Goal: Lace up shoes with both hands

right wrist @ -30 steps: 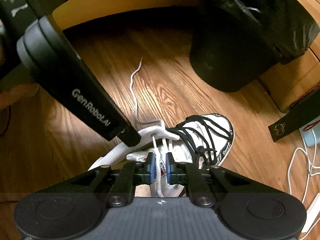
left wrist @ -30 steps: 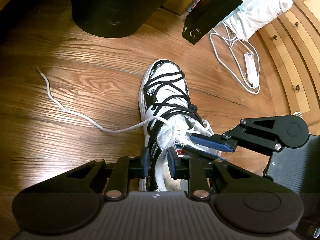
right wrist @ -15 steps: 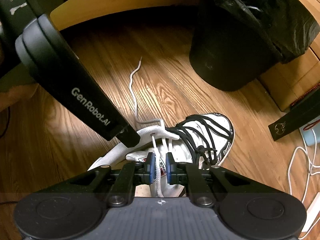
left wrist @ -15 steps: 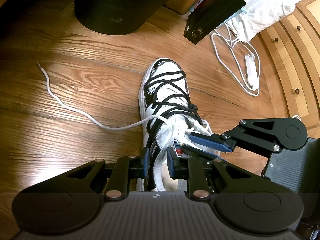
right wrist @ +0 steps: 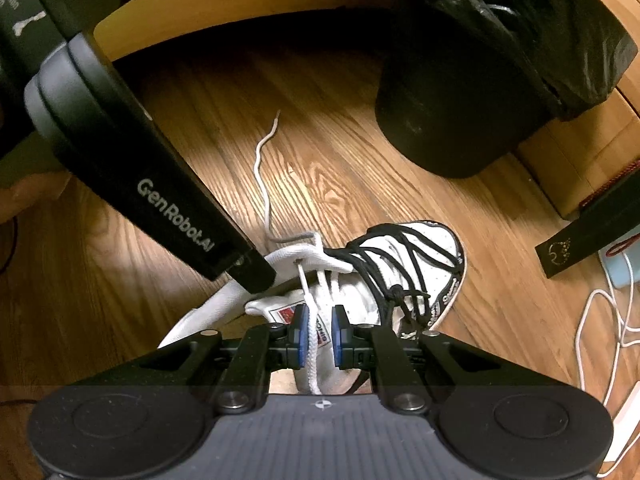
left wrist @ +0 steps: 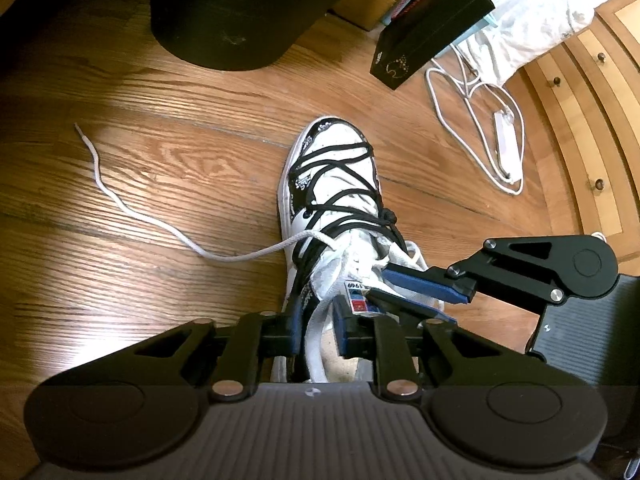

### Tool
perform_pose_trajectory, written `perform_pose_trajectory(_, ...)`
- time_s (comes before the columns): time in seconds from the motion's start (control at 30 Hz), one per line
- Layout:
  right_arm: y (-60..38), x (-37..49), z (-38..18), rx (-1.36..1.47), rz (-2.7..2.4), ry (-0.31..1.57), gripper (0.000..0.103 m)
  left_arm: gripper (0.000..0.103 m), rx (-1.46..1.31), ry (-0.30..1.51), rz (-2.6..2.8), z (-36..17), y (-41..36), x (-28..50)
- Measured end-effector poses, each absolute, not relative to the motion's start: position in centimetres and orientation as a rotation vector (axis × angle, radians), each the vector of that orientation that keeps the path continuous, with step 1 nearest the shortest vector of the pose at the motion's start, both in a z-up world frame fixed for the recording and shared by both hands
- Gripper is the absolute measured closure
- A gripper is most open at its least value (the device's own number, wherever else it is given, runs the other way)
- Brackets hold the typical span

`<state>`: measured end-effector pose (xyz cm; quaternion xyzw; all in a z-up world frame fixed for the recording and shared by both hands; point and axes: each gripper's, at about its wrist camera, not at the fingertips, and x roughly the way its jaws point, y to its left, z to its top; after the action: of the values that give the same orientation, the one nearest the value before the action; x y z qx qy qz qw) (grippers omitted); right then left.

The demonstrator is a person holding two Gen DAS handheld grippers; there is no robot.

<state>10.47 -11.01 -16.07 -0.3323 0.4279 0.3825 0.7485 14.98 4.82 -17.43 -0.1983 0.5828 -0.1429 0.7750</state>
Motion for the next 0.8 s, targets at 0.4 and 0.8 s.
perform_pose_trajectory(0.4, -10.1, 11.4, -16.4, -0.721, 0.822, 0.952, 0.092, 0.088, -0.304, 1.239, -0.305, -16.5, 3.3, 14.8)
perform_pose_trajectory(0.8, -10.2, 10.8, -16.1, -0.716, 0.810, 0.969, 0.092, 0.088, -0.130, 1.189, -0.318, -15.5, 0.9, 14.2)
